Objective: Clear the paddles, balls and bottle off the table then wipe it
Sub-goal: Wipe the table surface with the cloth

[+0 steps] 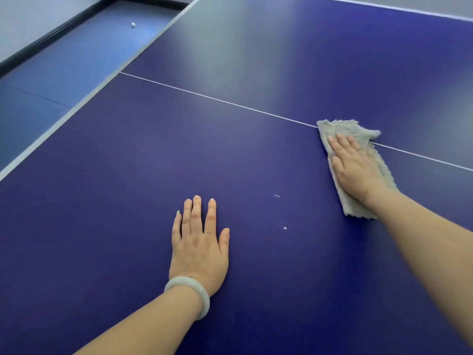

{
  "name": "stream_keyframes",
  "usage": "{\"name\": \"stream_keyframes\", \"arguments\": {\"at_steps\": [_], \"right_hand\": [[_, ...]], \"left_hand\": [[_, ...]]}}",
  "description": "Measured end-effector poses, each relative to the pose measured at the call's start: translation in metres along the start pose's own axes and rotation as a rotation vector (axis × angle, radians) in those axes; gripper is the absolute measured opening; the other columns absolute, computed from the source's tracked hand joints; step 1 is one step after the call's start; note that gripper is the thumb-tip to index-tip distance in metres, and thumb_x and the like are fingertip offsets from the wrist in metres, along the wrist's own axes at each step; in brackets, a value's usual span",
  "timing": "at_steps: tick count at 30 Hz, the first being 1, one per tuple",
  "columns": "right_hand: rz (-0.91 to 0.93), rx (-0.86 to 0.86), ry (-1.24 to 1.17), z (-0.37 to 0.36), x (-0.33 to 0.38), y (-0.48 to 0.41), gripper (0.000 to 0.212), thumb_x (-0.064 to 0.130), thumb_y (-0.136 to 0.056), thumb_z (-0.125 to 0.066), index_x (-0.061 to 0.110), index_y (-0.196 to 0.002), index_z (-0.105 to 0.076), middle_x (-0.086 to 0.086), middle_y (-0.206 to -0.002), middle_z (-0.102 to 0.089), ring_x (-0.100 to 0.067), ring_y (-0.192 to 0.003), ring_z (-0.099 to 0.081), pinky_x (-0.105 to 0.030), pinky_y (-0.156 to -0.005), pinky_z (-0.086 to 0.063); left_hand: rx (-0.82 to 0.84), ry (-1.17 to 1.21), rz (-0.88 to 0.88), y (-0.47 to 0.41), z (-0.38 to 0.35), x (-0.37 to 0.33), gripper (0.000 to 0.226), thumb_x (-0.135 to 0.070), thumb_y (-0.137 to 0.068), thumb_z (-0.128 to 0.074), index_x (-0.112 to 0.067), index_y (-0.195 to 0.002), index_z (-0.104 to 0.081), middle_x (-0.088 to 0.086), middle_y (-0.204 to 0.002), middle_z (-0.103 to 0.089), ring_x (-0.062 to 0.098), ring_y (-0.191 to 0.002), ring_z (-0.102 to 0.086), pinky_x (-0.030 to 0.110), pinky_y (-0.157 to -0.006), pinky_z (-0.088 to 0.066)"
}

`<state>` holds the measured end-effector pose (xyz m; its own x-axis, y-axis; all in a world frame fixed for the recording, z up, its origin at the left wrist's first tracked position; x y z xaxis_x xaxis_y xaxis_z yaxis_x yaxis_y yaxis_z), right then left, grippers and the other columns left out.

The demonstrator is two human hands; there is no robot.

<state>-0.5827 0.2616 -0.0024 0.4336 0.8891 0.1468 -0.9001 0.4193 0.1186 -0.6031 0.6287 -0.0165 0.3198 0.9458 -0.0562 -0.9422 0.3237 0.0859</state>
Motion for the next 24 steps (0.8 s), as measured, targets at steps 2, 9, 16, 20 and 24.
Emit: {"name": "stream_keyframes", "arguments": {"at_steps": [2, 9, 16, 20, 24], "right_hand": [[0.043, -0.016, 0.011, -0.005, 0.037, 0.002, 0.054, 0.027, -0.105, -0.025, 0.025, -0.157, -0.012, 0.003, -0.165, -0.006, -0.017, -0.152, -0.001, -0.047, -0.121, 0.003], [0.709, 0.11, 0.027, -0.026, 0.08, 0.093, 0.051, 0.037, -0.104, -0.023, 0.039, -0.154, -0.013, 0.017, -0.162, -0.008, -0.007, -0.151, -0.001, -0.033, -0.12, 0.005], [0.159, -0.031, 0.051, -0.024, 0.075, 0.069, 0.055, 0.029, -0.104, -0.026, 0.021, -0.157, -0.012, -0.001, -0.165, -0.008, -0.022, -0.152, -0.003, -0.054, -0.121, -0.002], [0.704, 0.089, 0.068, -0.045, 0.12, 0.158, 0.054, 0.038, -0.103, -0.02, 0.031, -0.156, -0.018, 0.011, -0.163, -0.011, -0.015, -0.152, -0.004, -0.044, -0.122, 0.002], [0.332, 0.014, 0.036, -0.029, 0.029, 0.137, 0.058, 0.042, -0.099, -0.014, 0.031, -0.156, -0.016, 0.008, -0.163, -0.013, -0.014, -0.152, -0.007, -0.042, -0.123, 0.0]], "left_hand": [[-0.002, 0.002, 0.0, 0.0, 0.001, 0.0, 0.072, -0.053, -0.09, 0.016, -0.024, -0.155, 0.008, 0.005, -0.164, 0.01, 0.021, -0.15, 0.016, 0.042, -0.122, 0.006], [-0.012, 0.003, 0.018, -0.001, 0.001, 0.0, 0.07, -0.053, -0.092, 0.006, -0.025, -0.156, 0.002, 0.004, -0.164, 0.005, 0.02, -0.151, 0.012, 0.04, -0.123, 0.005], [-0.01, -0.011, 0.019, 0.0, 0.001, 0.0, 0.065, -0.047, -0.096, -0.002, -0.024, -0.156, 0.0, 0.005, -0.164, 0.003, 0.02, -0.151, 0.009, 0.04, -0.123, 0.003], [-0.02, -0.007, 0.015, 0.0, 0.002, 0.001, 0.061, -0.043, -0.098, -0.008, -0.024, -0.157, -0.003, 0.005, -0.164, 0.001, 0.02, -0.151, 0.007, 0.039, -0.123, 0.003], [-0.034, 0.001, 0.022, 0.0, 0.002, 0.0, 0.058, -0.041, -0.101, -0.014, -0.024, -0.157, -0.006, 0.006, -0.164, -0.001, 0.02, -0.151, 0.005, 0.039, -0.123, 0.003]]}}
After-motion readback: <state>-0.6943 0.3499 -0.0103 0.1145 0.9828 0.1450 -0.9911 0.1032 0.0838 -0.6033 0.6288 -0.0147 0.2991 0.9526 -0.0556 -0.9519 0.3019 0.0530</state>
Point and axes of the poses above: each hand's wrist, its own y-axis away from the middle knuckle, its own z-axis out of the back of the hand, x = y × z, the point moved 5 cm from there along -y, towards the middle knuckle
